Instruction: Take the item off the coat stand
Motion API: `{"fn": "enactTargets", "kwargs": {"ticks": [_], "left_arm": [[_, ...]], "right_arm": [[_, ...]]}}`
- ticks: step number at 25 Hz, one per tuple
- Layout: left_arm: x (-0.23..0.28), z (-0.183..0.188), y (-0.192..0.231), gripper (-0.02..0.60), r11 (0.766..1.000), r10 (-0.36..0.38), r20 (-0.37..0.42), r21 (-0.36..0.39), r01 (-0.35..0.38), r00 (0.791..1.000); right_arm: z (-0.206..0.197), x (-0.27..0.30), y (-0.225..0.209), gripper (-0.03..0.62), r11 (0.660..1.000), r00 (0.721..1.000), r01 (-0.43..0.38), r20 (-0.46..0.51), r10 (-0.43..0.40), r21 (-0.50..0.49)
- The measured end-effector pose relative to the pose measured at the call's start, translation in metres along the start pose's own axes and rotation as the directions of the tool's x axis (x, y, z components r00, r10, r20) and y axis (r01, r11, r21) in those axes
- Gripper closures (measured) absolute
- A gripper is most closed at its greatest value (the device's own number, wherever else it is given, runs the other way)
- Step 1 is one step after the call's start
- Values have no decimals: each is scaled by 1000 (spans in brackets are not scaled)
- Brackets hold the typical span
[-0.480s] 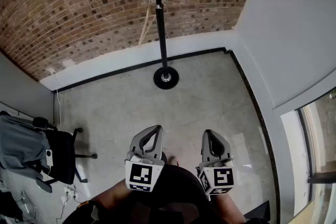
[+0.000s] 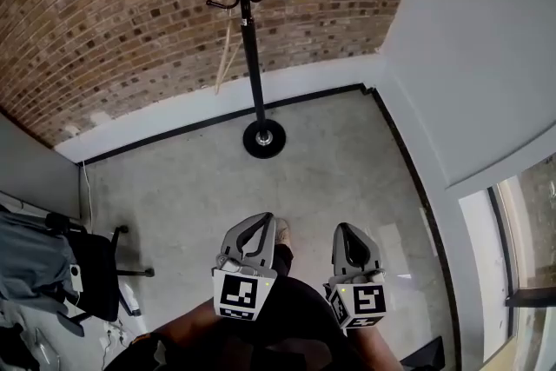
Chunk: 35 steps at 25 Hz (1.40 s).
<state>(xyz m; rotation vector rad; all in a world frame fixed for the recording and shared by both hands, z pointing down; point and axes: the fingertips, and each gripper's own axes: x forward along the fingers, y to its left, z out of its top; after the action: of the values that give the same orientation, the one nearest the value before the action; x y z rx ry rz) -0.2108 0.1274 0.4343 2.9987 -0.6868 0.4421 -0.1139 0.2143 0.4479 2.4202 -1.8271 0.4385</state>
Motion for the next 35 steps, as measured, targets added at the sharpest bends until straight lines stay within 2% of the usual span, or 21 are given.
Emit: {"fn": "enactTargets", "kwargs": {"ticks": [6,13,17,22,26,29,33,35], "left_arm": [[78,21,23,557,999,-38,10,-13,38,999],[155,49,69,557,998,-34,16,-50,35,999],[190,54,104,557,996,3,19,-87,-1,1000],[231,78,150,557,991,44,63,-130,-35,997],[250,99,176,557,993,54,94,-114,-43,994],[256,107,192,557,991,85,100,-107,-75,991],[264,108,215,557,983,151,84,-117,-141,985],[271,113,225,557,977,188,103,-123,-176,977]], "right_arm": [[28,65,-33,580,1000,1000,4,5,-4,26],[66,151,-59,580,1000,999,-3,-35,3,-12],[82,199,-66,580,999,998,-34,-59,32,-40],[114,260,-68,580,993,995,-75,-69,69,-90],[142,297,-72,580,992,996,-86,-37,83,-89],[154,321,-76,580,992,994,-107,-25,106,-73],[170,355,-76,580,983,985,-172,-6,172,-66],[179,374,-76,580,974,975,-222,7,222,-54]]}}
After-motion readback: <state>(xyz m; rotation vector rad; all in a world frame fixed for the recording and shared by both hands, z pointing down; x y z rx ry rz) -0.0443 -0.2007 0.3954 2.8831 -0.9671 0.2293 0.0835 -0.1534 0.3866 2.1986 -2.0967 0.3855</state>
